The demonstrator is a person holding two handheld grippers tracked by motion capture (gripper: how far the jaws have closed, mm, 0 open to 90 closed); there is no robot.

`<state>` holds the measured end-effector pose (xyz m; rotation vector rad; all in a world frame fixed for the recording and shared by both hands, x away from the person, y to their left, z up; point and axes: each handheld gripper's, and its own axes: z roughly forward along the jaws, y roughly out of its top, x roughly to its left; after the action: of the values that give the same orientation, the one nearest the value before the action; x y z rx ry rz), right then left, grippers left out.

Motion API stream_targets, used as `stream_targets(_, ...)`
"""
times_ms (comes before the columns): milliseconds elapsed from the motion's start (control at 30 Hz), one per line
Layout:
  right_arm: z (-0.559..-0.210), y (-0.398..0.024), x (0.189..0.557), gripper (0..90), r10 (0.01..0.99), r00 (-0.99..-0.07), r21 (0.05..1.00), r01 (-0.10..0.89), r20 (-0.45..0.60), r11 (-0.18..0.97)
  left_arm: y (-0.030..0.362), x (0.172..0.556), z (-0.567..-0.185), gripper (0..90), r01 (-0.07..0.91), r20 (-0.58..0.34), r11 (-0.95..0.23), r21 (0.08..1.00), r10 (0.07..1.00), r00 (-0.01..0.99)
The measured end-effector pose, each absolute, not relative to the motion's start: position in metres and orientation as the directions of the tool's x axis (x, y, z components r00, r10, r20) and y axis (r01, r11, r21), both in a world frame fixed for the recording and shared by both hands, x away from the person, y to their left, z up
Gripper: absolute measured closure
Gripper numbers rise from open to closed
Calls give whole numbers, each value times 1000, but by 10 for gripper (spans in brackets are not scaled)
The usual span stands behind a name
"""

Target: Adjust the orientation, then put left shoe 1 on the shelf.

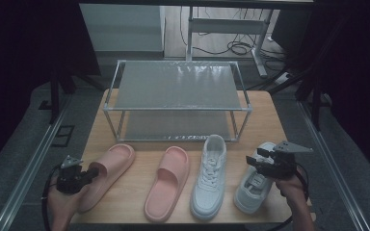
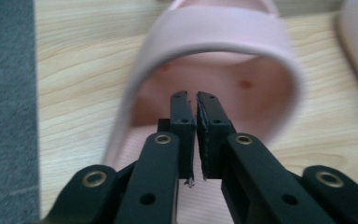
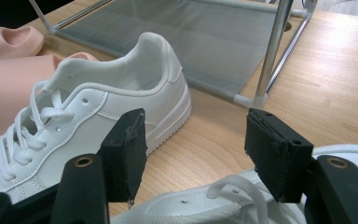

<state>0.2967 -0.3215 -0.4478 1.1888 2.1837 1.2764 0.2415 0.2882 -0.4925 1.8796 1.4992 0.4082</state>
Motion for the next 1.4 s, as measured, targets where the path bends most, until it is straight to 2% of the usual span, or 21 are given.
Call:
stream_targets(133, -447, -323, 296, 391, 804, -583, 842, 487, 116, 232, 277, 235, -478, 787, 685, -195, -91, 723, 924, 329)
stream_targets(200, -446, -323, 295, 391, 804, -584, 844, 485, 116, 230, 270, 234, -470, 711, 670, -191, -105, 735, 915, 354)
stream_targets(333, -445, -320, 293, 391, 797, -594, 849, 473, 108, 237, 257, 232, -460, 629, 640, -190, -121, 759, 899, 395)
stream_targets(600, -446, -319, 293, 392, 795, -597, 851, 469, 107, 237, 253, 225, -465, 518, 646, -196, -105, 756, 905, 377)
stream_targets(933, -438, -306, 288, 391, 764, -637, 867, 431, 97, 250, 257, 222, -471, 462, 669, -203, -100, 737, 910, 361)
stream_targets(1400, -434, -304, 283, 391, 763, -641, 873, 414, 81, 256, 251, 234, -492, 461, 693, -212, -96, 714, 914, 345)
